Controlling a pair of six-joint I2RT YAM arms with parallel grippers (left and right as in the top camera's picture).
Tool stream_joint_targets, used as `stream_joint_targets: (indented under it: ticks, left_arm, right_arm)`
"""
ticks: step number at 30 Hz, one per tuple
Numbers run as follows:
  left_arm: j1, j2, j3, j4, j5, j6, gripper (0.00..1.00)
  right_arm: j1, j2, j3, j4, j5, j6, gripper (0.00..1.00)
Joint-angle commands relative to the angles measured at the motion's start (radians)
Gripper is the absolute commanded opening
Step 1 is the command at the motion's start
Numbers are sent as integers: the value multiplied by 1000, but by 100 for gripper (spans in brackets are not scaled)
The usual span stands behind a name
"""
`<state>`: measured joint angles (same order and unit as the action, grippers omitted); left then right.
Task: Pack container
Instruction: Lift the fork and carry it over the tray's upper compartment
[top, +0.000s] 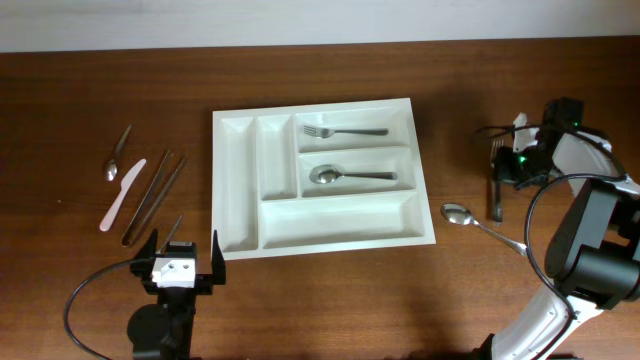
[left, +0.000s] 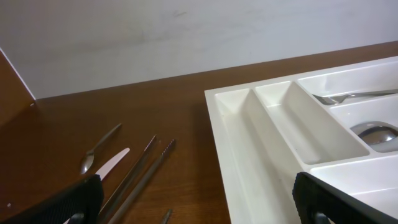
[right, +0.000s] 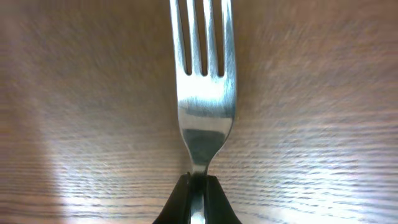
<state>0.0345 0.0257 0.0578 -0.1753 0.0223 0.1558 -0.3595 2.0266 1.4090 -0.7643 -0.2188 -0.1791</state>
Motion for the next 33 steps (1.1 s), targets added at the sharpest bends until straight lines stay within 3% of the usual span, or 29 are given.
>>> stream_joint_targets:
  ticks: [1,15,33]
  left_arm:
    - [-4,-8,-8,3,4,-12,99]
    - [-4,-8,-8,3,4,-12,99]
    - [-4,-8,-8,3,4,-12,99]
  right_arm:
    - [0,3,65,-14,5,4,4]
    - [43,3,232,-116,-6,-26,4]
    - [361,3,348,-108,-10,-210,4]
